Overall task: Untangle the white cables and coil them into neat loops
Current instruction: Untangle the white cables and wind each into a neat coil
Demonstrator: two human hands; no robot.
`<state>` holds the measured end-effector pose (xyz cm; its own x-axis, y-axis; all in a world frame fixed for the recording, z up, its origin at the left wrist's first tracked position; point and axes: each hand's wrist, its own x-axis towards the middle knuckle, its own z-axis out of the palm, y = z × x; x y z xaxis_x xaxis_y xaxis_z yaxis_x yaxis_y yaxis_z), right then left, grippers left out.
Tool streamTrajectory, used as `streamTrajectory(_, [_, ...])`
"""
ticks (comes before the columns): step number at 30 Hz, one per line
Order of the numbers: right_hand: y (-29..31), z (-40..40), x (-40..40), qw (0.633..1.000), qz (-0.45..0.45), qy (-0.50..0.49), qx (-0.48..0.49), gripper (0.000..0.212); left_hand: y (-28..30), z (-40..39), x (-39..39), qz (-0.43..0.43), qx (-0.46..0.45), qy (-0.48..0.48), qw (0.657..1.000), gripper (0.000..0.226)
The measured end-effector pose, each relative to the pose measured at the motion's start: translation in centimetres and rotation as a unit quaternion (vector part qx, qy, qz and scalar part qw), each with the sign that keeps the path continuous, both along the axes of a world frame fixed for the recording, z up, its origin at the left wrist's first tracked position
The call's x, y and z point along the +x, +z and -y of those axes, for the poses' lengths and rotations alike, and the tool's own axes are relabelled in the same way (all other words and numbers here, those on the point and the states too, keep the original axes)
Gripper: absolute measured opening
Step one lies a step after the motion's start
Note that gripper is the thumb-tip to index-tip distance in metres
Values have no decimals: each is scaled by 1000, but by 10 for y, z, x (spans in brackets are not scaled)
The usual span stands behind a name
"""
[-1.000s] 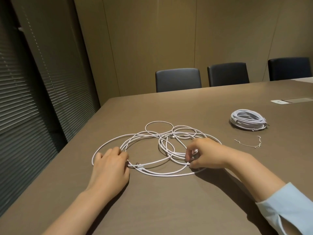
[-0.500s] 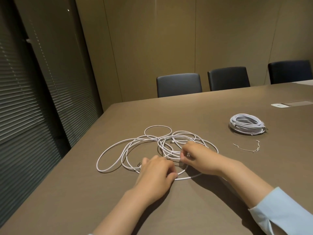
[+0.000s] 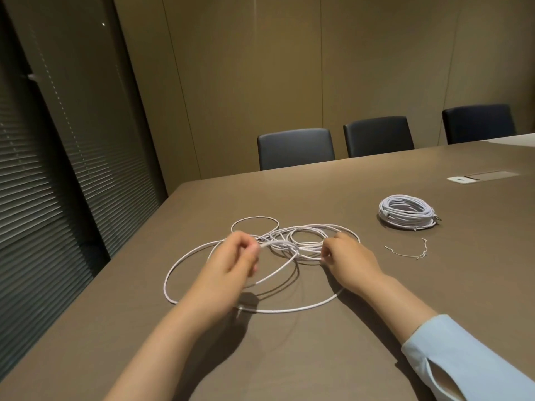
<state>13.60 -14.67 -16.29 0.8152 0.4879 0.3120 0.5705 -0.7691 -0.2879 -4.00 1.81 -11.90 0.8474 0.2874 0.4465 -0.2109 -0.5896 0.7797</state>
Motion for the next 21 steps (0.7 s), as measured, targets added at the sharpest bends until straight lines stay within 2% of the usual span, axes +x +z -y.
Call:
streamTrajectory(4, [1,-1,0,1000,-1,-5,7,21,19,-12,-8,60,-171,11,983,20])
streamTrajectory(6, [4,-7,-6,995,-18,73,70,37,25,-15,-12,69,-241,-9,968,22])
streamTrajectory(8, [8,-14,-17,973,-50,173,142,46,31,-15,-15,79,-307,-41,948,22])
streamTrajectory(11, [11,-23,-31,945,-59,254,199,30,41,-18,-21,110,-394,-79,909,19])
streamTrajectory(14, [13,-28,-39,931,-72,297,202,18,46,-22,-25,144,-464,-92,869,17])
streamTrajectory(19, [19,-25,-44,947,-93,267,150,11,52,-36,-27,195,-583,-129,778,20])
streamTrajectory(21, [18,-25,-46,947,-109,268,143,17,50,-43,-27,197,-606,-95,765,21])
